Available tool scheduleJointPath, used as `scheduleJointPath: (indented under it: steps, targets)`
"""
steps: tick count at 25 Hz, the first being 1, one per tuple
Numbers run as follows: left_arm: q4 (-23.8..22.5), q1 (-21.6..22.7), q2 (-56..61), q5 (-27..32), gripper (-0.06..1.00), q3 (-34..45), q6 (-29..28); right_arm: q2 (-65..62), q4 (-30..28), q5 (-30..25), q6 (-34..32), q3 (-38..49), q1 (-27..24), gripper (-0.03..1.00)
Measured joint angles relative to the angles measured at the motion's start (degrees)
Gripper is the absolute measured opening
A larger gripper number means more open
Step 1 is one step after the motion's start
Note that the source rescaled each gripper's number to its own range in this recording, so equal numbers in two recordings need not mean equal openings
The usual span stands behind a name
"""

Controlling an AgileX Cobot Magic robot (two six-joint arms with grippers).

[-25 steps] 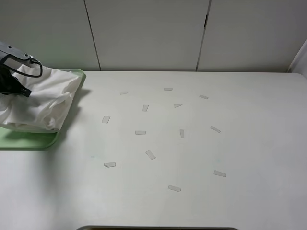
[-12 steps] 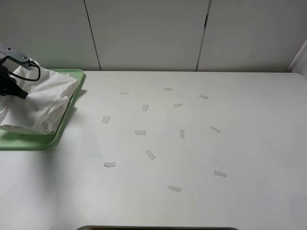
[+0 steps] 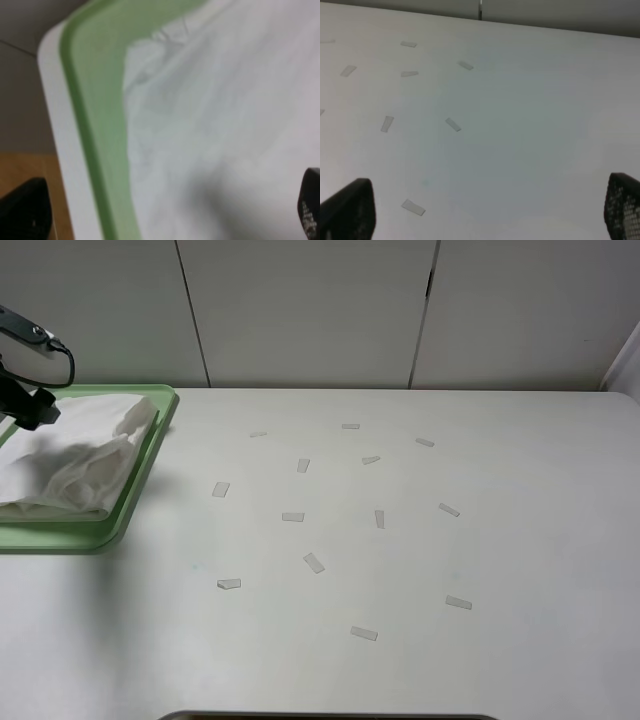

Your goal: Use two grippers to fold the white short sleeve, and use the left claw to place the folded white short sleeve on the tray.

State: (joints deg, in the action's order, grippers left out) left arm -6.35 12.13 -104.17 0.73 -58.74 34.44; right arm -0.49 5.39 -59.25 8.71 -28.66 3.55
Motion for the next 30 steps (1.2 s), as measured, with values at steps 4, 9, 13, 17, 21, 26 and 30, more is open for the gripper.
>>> scheduleJointPath:
  steps: [4, 9, 13, 17, 21, 26, 30]
  targets:
    - [0.0, -1.23, 4.64, 0.48, 1.0, 0.0, -1.99, 0.0, 0.0, 0.0, 0.0, 0.0, 0.0, 1.0]
    - [0.0, -3.64, 12.53, 3.15, 1.0, 0.0, -3.74, 0.0, 0.0, 0.0, 0.0, 0.0, 0.0, 1.0]
    - [0.0, -4.86, 25.95, 13.27, 1.0, 0.0, -8.76, 0.0, 0.0, 0.0, 0.0, 0.0, 0.0, 1.0]
    - [-0.04, -4.86, 37.03, 22.15, 1.0, 0.97, -15.8, 0.0, 0.0, 0.0, 0.0, 0.0, 0.0, 1.0]
    - [-0.04, -4.86, 49.16, 27.35, 1.0, 5.22, -18.41, 0.0, 0.0, 0.0, 0.0, 0.0, 0.0, 1.0]
    - [-0.04, -4.86, 64.28, 30.59, 1.0, 12.37, -19.06, 0.0, 0.0, 0.0, 0.0, 0.0, 0.0, 1.0]
    - [-0.04, -4.86, 77.82, 44.59, 1.0, 15.87, -22.82, 0.0, 0.0, 0.0, 0.0, 0.0, 0.0, 1.0]
